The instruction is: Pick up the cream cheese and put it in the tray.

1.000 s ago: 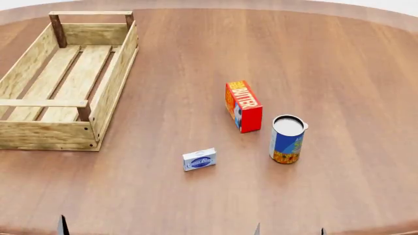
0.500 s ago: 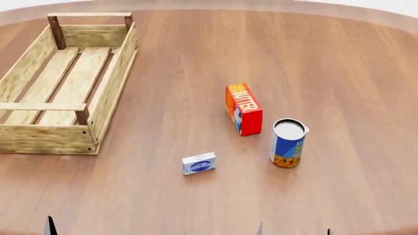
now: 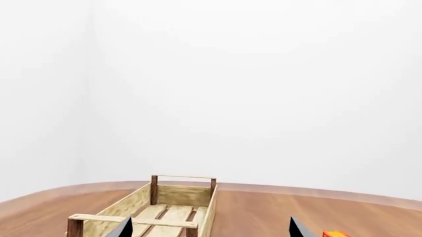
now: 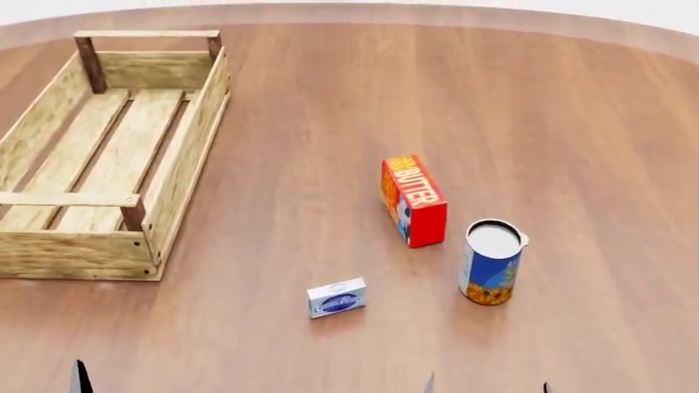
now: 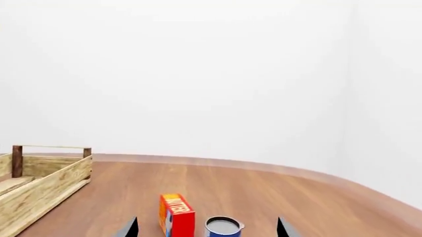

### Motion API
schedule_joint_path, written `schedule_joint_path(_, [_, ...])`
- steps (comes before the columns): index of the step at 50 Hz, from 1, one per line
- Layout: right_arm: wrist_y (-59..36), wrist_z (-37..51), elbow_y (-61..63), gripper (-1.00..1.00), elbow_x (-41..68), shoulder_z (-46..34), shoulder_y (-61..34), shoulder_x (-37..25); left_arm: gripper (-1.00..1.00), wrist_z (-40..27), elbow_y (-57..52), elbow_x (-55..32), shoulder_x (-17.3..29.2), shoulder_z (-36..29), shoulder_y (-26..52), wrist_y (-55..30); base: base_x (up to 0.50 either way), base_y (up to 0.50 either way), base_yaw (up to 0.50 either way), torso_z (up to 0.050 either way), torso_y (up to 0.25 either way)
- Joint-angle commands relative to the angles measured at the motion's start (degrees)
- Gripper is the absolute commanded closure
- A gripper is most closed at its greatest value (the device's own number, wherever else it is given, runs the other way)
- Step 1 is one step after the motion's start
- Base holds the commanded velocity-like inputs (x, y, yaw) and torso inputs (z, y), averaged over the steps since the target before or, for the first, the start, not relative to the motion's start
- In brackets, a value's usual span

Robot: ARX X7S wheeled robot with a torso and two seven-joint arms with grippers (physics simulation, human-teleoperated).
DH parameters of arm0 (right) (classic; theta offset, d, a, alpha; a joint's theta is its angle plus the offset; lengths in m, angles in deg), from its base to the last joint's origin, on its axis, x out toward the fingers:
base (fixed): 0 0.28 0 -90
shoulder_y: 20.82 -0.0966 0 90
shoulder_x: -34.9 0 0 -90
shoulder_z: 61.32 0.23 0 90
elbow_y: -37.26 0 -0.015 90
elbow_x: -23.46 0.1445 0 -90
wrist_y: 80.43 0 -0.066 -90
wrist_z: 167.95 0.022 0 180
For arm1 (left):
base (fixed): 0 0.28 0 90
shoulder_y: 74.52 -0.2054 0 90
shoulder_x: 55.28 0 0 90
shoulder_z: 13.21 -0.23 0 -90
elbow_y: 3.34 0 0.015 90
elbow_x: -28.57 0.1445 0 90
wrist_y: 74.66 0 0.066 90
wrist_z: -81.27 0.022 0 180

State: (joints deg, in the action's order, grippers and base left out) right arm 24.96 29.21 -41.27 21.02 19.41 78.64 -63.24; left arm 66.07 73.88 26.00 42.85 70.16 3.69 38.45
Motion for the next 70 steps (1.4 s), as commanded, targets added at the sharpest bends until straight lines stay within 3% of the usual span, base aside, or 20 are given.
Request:
schedule_joint_path(1, [0.06,1.4,-0.26,-1.0,-1.95,-0.95,-0.17,-0.36,-1.0,-0.79,-0.24,0.03,0.56,-0.52,-0.07,-0.07,0.13,0.18,0.0,0.0,0.0])
schedule_joint_path(70, [1.81,4.58,0.53,-1.0,-2.56,-4.32,0.36,-3.15,-1.0,-4.02,-1.68,-0.71,3.32,-2.59,-0.72,0.71,0.13,0.21,0.0,0.0,0.0])
